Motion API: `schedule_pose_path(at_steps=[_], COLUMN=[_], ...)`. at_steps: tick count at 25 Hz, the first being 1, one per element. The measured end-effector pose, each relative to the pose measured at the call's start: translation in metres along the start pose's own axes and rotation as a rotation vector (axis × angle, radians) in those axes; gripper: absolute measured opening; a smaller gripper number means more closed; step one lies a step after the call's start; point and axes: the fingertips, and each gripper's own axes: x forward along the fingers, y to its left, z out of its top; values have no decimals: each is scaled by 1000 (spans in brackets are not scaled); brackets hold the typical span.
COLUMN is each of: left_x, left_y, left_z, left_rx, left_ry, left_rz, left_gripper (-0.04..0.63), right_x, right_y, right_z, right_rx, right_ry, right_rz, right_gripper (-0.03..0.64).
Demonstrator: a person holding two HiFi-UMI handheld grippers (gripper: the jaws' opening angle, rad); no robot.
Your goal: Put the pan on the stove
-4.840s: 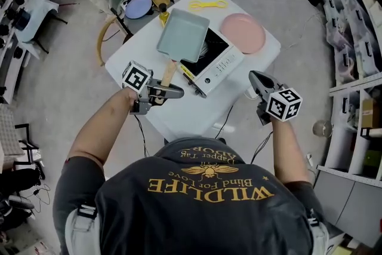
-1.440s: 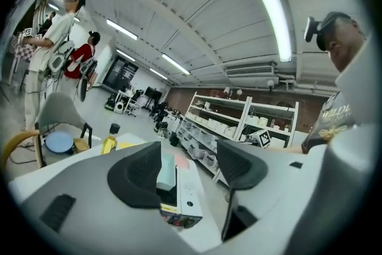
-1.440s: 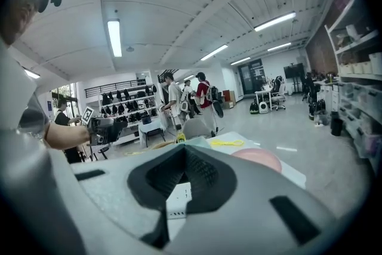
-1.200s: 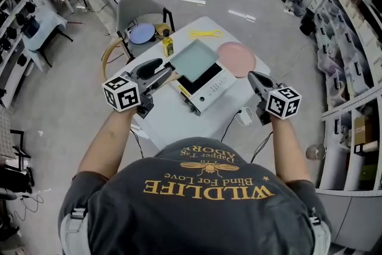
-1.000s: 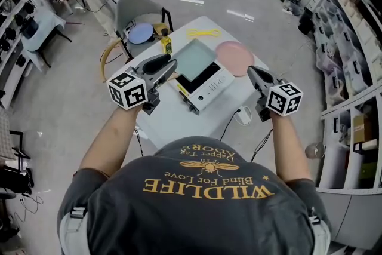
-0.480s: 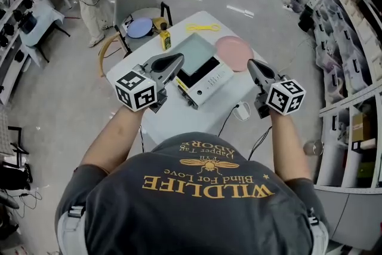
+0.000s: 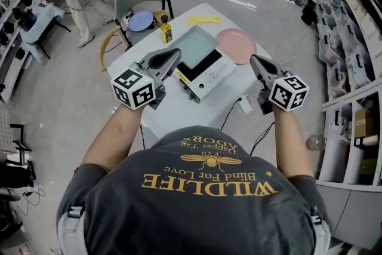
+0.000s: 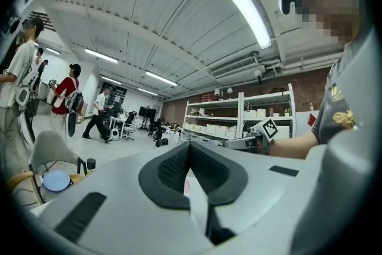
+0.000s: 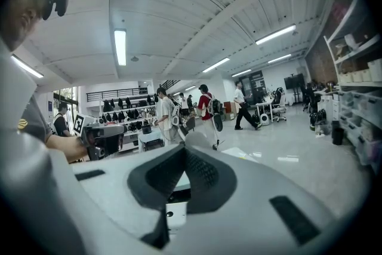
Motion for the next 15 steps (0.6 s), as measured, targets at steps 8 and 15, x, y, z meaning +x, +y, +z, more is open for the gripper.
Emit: schedule_pose_path(at_steps=[8, 15], left_x=[4, 4], left_y=[-1, -6], left_z=[-7, -10], left_rx=[-2, 11], left_ry=[12, 34], left_rz=[-5, -23], left_gripper=[-3, -3], right_x=[1, 2], right_y=[-4, 0], right_z=[-4, -6], right_rx=[-10, -23], right_ry=[2, 17], right_rz=[-7, 0], right_gripper=[0, 0])
